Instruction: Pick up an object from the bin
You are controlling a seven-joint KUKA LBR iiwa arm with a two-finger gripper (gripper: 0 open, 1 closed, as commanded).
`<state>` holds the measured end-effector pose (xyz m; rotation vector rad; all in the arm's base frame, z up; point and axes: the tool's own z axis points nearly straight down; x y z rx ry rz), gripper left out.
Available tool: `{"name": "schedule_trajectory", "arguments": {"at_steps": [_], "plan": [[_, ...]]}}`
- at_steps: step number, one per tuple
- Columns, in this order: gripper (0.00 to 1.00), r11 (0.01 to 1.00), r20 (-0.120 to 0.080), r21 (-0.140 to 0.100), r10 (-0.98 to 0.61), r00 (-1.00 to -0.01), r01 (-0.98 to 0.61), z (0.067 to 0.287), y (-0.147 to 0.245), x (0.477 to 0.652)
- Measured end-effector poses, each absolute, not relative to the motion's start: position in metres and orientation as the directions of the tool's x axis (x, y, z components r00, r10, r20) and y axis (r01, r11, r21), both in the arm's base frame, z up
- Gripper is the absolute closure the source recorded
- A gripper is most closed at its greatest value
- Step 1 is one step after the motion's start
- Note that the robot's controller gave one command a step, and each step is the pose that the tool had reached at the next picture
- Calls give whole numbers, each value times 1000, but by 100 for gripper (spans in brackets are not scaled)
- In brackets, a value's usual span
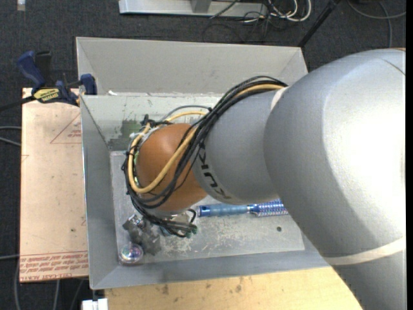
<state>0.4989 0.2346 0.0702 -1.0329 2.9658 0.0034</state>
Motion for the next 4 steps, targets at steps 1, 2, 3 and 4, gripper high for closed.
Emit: {"name": "schedule_trajectory", "arguments": {"at_steps": [1, 2, 3, 4], "plan": [[100, 798, -11, -2, -602, -798, -602, 202, 226, 504], [100, 456, 2, 2, -890, -456, -890, 162, 163, 479], [0, 455, -1, 1, -891, -455, -891, 163, 165, 479], [0, 515, -1, 2, -857, -515, -857, 112, 148, 519]]}}
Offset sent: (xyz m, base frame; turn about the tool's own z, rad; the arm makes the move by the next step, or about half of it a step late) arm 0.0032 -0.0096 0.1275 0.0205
